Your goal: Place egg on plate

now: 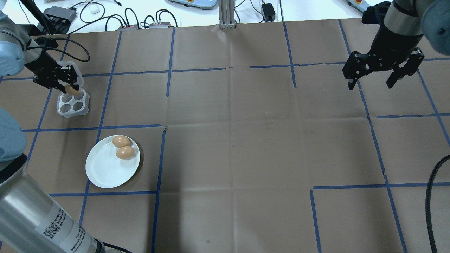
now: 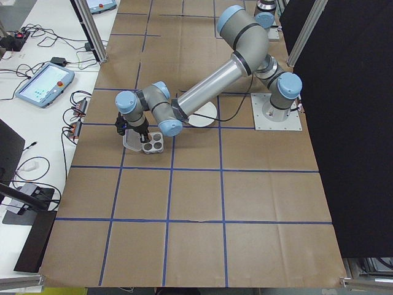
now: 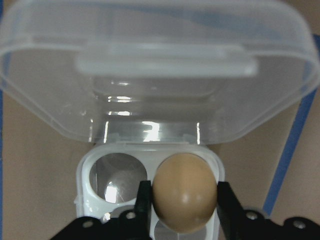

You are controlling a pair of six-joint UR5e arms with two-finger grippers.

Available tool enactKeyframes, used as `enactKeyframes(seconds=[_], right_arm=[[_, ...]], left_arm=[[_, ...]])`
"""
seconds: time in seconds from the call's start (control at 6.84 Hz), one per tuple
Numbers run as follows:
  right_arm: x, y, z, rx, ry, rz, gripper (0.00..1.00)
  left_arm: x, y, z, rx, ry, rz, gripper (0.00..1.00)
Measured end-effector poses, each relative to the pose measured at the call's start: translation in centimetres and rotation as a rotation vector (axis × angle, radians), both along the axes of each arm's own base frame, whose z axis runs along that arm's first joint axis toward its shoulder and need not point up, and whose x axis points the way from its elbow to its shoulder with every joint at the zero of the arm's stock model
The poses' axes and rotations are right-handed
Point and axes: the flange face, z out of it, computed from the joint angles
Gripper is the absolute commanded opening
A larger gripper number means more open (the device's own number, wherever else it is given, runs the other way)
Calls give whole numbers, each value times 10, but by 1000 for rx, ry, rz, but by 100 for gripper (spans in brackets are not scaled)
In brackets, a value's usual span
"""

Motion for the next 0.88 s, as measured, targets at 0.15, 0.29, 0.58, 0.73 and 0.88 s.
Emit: enactKeyframes(seconds=[0.15,0.29,0.58,0.73,0.88], right_arm=[[0,0,0,0,0,0,100],[0,0,0,0,0,0,100],[0,0,0,0,0,0,100],[0,0,0,0,0,0,100],[0,0,0,0,0,0,100]], left_arm=[[-7,10,17,9,5,4,10],[-23,31,25,70,43,15,10],[-63,97,18,247,133,57,10],[-84,130,5,353,181,67,10],[-105,152,-9,437,215,58,42]])
